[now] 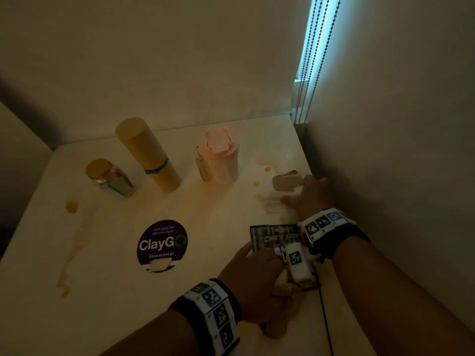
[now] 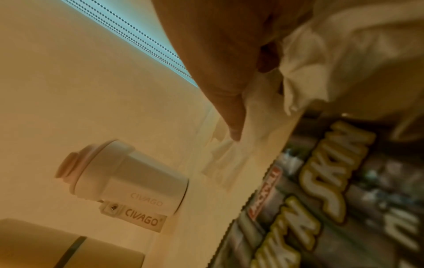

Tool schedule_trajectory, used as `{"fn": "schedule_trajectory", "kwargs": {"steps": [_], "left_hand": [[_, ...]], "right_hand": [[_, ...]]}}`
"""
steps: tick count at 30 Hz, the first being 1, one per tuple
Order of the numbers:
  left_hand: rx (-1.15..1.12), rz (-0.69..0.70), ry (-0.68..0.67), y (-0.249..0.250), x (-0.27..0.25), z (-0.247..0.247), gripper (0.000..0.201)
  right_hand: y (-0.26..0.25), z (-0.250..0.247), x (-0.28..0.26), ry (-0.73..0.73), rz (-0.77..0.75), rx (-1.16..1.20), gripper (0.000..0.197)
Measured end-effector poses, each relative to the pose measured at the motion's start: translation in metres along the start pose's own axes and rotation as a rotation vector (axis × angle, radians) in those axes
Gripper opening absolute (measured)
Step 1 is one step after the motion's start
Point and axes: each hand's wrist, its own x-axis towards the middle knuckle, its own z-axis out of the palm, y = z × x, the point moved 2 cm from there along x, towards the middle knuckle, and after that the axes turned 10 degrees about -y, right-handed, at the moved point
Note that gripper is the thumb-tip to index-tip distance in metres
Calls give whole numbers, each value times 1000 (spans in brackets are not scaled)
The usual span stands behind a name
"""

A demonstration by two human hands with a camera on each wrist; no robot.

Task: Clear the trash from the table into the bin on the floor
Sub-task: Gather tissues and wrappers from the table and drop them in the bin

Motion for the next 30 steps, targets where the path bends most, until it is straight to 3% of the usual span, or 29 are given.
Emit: {"fn": "schedule_trajectory", "kwargs": {"steps": [3, 9, 11, 16, 19, 24, 27, 30], "left_hand": [[4, 11, 16, -3, 3, 4, 69], [48, -53, 94, 1, 8, -4, 52], [38, -70, 186, -1, 11, -11, 54], [-29, -158, 302, -15, 26, -26, 66], [121, -239, 221, -21, 42, -26, 76], [179, -308, 193, -12, 46, -28, 59], [110, -262, 191, -5, 37, -26, 50], [-192, -89, 230, 3, 15, -24, 38]], "right_hand": [[-4, -3, -3, 29, -73, -38, 76], [-1, -26, -43, 45, -291, 96, 26], [7, -40, -68, -23, -272, 206, 41], [61, -74, -132, -21, -214, 454, 47], [88, -76, -169, -3, -175, 473, 29], [112, -61, -202, -24, -179, 460, 11], [116, -54, -210, -20, -176, 474, 17], [110, -51, -220, -11, -206, 471, 49]]}}
